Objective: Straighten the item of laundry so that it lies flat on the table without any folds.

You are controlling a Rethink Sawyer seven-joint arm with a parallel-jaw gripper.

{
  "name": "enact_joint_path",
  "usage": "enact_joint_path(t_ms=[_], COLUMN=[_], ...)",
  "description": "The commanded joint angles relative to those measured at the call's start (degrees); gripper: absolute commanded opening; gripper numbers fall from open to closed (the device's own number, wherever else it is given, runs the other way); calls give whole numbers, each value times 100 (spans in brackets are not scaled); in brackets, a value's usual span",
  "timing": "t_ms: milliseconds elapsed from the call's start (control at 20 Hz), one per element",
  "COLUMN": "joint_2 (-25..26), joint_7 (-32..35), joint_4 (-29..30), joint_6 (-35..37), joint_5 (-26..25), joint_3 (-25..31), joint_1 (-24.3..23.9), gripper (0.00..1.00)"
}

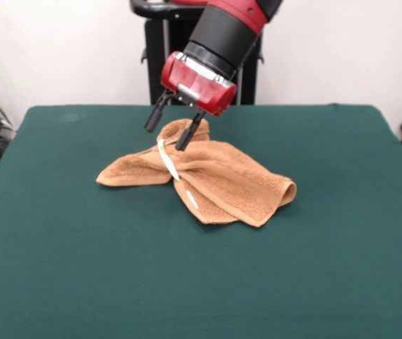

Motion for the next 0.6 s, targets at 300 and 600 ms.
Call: enact_joint_path(t_ms=[300,600], joint_2=[561,377], joint_7=[1474,1362], joint_4=[-361,-138], joint_6=[372,821], joint_5=[-174,-274], joint_3=[1423,1779], joint_1=[-445,-748], gripper=[100,100])
